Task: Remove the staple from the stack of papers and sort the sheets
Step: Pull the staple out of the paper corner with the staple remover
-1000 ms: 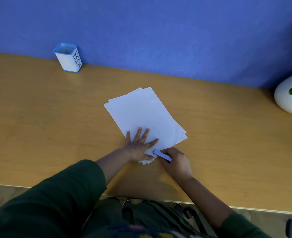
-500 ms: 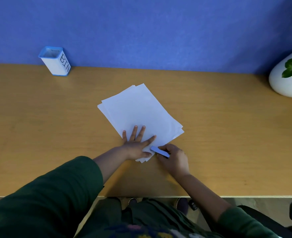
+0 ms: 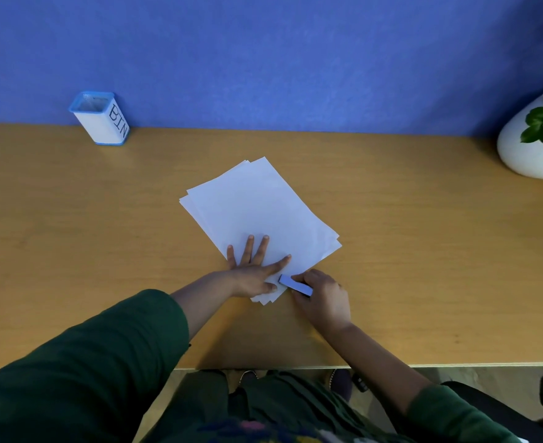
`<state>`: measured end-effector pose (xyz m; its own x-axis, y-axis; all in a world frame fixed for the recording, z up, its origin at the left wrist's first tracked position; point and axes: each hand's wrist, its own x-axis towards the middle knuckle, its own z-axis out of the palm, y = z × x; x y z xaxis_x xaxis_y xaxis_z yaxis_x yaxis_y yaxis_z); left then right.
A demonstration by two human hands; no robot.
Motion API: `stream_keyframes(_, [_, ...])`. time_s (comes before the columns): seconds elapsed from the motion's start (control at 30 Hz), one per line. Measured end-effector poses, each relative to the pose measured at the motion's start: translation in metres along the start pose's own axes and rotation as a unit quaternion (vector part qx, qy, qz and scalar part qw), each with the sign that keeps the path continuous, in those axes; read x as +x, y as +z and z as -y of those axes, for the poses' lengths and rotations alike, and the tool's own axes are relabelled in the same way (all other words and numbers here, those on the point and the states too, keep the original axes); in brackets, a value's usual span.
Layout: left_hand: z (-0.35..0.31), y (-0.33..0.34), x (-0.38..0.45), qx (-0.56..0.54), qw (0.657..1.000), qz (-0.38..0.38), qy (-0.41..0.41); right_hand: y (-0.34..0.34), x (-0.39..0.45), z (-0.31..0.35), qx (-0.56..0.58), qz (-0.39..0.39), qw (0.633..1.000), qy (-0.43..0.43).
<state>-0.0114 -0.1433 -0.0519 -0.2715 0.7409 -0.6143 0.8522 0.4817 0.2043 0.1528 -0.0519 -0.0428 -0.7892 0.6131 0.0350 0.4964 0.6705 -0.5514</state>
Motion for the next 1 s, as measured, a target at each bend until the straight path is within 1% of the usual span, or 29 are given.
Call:
stream_keyframes(0.2, [-0.001,0.000,0.001,0.010,1.000,0.006,0.001,-0.001,0.003,-0.003,0.035,0.013,0.999,0.012])
stream_keyframes(0.47, [-0.003,-0.005,-0.001,0.024,0.999,0.036,-0.007,-0.004,0.006,-0.005,0.117,0.051,0.987,0.095])
stream_keyframes(0.6, [-0.002,-0.006,0.000,0.016,0.999,0.040,-0.011,-0.007,0.012,-0.005,0.197,0.042,0.966,0.162])
stream_keyframes(0.67, [-0.001,-0.005,-0.001,0.018,0.999,0.036,-0.007,-0.008,0.011,-0.006,0.178,0.048,0.971,0.153])
stream_keyframes(0.73, [-0.001,-0.004,-0.002,0.025,0.999,0.034,-0.004,-0.008,0.007,-0.006,0.120,0.058,0.985,0.109])
stream_keyframes(0.8, [-0.001,-0.005,-0.001,0.022,0.999,0.031,-0.005,-0.008,0.003,-0.005,0.068,0.051,0.994,0.066])
stream_keyframes(0.9, [-0.002,-0.003,-0.002,0.010,1.000,0.019,-0.007,-0.006,0.003,-0.004,0.023,0.034,0.998,0.040])
stream_keyframes(1.0, [-0.004,-0.003,-0.002,-0.001,1.000,0.009,-0.010,-0.005,0.004,-0.003,0.005,0.033,0.999,0.023])
